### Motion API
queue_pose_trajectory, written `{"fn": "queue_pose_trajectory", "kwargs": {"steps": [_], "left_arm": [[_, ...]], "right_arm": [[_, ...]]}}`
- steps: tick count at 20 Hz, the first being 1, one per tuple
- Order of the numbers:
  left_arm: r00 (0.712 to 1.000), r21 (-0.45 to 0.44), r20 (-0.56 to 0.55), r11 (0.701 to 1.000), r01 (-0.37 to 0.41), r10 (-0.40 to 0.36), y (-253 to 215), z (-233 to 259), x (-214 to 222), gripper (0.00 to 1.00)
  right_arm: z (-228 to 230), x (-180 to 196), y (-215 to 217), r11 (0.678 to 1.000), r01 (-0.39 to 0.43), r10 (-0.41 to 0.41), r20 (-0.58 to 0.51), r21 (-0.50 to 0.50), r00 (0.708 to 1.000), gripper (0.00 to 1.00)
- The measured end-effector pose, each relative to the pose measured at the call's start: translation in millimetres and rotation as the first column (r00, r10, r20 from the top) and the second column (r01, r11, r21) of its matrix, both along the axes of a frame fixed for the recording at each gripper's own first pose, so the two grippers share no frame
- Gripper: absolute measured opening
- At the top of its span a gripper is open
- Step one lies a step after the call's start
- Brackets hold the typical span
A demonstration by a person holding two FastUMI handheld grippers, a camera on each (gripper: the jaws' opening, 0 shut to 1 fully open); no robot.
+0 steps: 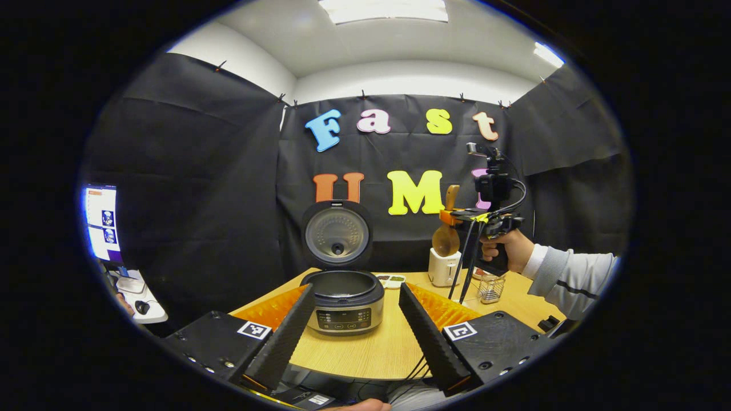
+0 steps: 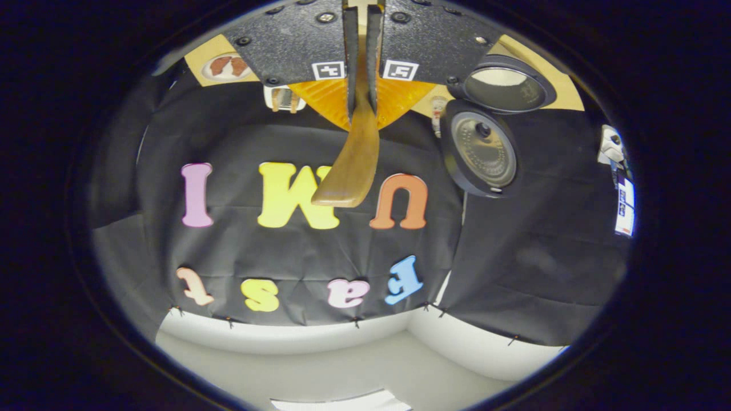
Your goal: Close the left gripper, press the button to open the rice cooker; take a wooden spoon from the chopstick holder with the right hand, scoop a spoonful of rice and pour it into the rice cooker, then put the wooden spoon back into the chopstick holder.
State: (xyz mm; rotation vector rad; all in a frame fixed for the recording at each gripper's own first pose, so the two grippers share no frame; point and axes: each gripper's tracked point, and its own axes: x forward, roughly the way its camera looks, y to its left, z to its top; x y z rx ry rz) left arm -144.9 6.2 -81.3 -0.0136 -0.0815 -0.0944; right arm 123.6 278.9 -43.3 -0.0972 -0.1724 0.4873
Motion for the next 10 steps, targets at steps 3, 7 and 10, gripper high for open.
{"fn": "queue_pose_trajectory", "kwargs": {"steps": [3,7,10], "left_arm": [[1.0,-0.016,0.001,1.0,-0.007,0.007,0,0,9,0.94],[1.0,-0.023,-0.02,1.0,0.002,-0.003,-4,-11,21,0.95],[1.0,-0.011,-0.017,1.0,-0.002,0.002,-6,-17,29,0.95]], "right_arm": [[-3,5,-33,0.998,0.047,-0.045,-0.058,0.039,0.997,0.12],[-12,29,-90,0.981,0.177,-0.165,-0.13,0.085,0.978,0.12],[-31,46,-118,0.973,0.223,-0.21,-0.176,0.056,0.962,0.12]]}}
